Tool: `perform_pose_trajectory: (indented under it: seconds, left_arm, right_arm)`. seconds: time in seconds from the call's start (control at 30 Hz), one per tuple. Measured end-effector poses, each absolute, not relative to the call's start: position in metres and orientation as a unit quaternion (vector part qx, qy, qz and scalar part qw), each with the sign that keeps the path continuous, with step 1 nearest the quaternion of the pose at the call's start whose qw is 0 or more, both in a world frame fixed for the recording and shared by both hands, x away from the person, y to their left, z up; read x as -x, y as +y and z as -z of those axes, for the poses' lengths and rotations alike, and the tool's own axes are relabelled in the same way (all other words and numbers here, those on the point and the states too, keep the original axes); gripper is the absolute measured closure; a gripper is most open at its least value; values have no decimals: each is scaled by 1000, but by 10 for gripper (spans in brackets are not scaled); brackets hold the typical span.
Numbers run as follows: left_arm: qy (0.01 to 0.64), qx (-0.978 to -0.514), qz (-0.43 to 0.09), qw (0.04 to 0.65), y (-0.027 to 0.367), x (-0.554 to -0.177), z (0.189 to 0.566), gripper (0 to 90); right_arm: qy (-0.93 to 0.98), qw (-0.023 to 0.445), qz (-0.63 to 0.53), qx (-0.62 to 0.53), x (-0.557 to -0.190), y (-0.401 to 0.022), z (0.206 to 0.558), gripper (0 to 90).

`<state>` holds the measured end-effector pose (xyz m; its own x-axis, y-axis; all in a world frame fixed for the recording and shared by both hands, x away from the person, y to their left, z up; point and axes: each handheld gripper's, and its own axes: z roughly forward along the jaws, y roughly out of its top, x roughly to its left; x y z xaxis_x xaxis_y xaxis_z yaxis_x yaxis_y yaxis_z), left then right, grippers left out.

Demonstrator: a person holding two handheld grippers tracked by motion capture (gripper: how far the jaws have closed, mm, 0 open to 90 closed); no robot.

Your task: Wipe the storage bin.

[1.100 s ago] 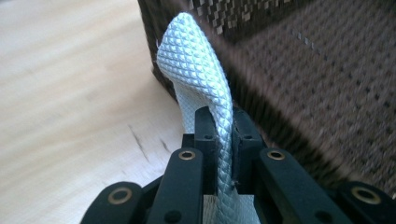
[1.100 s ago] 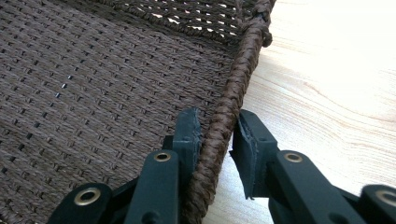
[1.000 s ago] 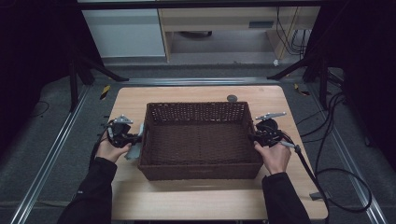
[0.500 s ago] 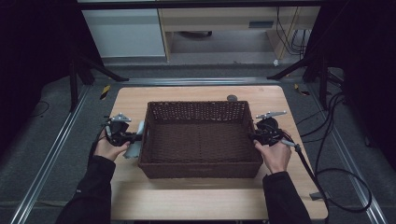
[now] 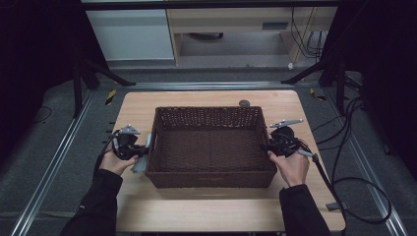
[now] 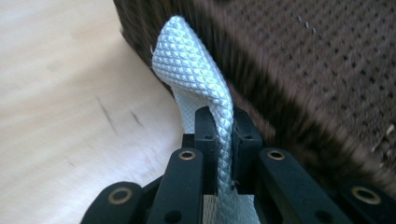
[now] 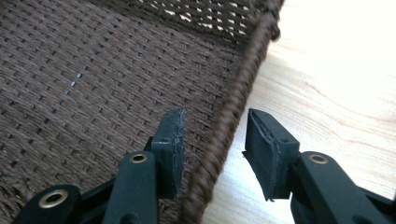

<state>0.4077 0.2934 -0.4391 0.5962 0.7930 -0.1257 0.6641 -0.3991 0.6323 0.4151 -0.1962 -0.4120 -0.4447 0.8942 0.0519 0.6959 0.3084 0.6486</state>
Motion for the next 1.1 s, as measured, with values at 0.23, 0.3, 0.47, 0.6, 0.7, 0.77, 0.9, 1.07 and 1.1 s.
perform_pose_trajectory:
  seconds: [0.23, 0.3, 0.47, 0.6, 0.7, 0.77, 0.9, 1.07, 1.1]
  left_arm:
    - [441, -835, -76, 320, 292, -406, 460, 830]
    - [441, -835, -77, 321, 293, -407, 457, 830]
    - [439, -828, -96, 335, 299, -408, 439, 830]
    - [431, -828, -117, 338, 301, -407, 419, 829]
    - [424, -831, -128, 337, 300, -406, 408, 830]
    - [424, -831, -130, 338, 299, -406, 407, 830]
    - [421, -834, -127, 334, 297, -405, 409, 830]
    - [428, -836, -104, 328, 295, -403, 430, 830]
    - [428, -837, -100, 325, 294, -403, 435, 830]
  right_arm:
    - [796, 146, -299, -505, -416, -199, 419, 598]
    - [797, 143, -300, -504, -416, -199, 419, 626]
    - [793, 143, -303, -510, -416, -197, 419, 698]
    - [784, 141, -305, -521, -416, -197, 419, 711]
    - [782, 142, -306, -524, -417, -197, 419, 715]
    - [782, 143, -305, -525, -418, -197, 419, 717]
    - [780, 147, -302, -528, -420, -196, 419, 717]
    - [784, 149, -301, -522, -420, -196, 418, 705]
    - [786, 150, -300, -519, -420, -196, 418, 700]
